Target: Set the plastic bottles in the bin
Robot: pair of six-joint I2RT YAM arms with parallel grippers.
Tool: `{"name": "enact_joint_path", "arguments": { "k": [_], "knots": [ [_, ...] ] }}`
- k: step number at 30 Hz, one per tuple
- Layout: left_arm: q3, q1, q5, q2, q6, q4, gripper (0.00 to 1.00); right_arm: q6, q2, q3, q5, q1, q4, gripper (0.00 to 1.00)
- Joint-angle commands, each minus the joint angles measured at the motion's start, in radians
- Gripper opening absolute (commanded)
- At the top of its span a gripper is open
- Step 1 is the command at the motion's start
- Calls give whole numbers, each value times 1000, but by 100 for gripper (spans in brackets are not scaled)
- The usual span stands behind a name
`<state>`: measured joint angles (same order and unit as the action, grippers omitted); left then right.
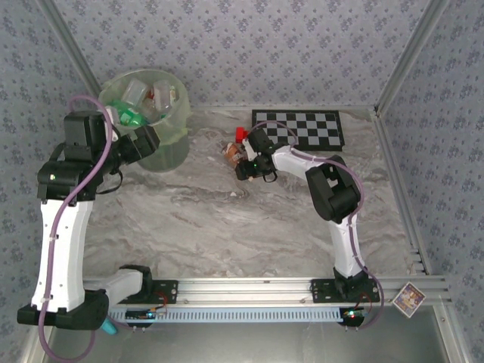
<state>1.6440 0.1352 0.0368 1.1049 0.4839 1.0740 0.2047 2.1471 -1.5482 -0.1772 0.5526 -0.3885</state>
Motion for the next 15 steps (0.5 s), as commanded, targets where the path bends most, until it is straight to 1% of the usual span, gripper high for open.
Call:
{"name": "enact_joint_path", "arguments": {
  "k": [1,4,6,8,12,15],
  "knots": [
    [21,-12,15,-17,-2,10,100,8,2,31,-6,34,-5,57],
    [20,-27,22,-29,2,26,100,0,-16,39,11,48,-6,45],
    [13,-42,37,-40,13,20,100,1,-33,56,17,56,0,41],
    [3,-58,61,-52,21,3,100,5,-55,73,27,63,5,35],
    [-12,-78,123,-62,39,-36,100,17,-115,109,40,78,6,34],
    [-34,-96,178,-66,61,-85,100,25,-189,139,50,93,13,34]
  ]
}}
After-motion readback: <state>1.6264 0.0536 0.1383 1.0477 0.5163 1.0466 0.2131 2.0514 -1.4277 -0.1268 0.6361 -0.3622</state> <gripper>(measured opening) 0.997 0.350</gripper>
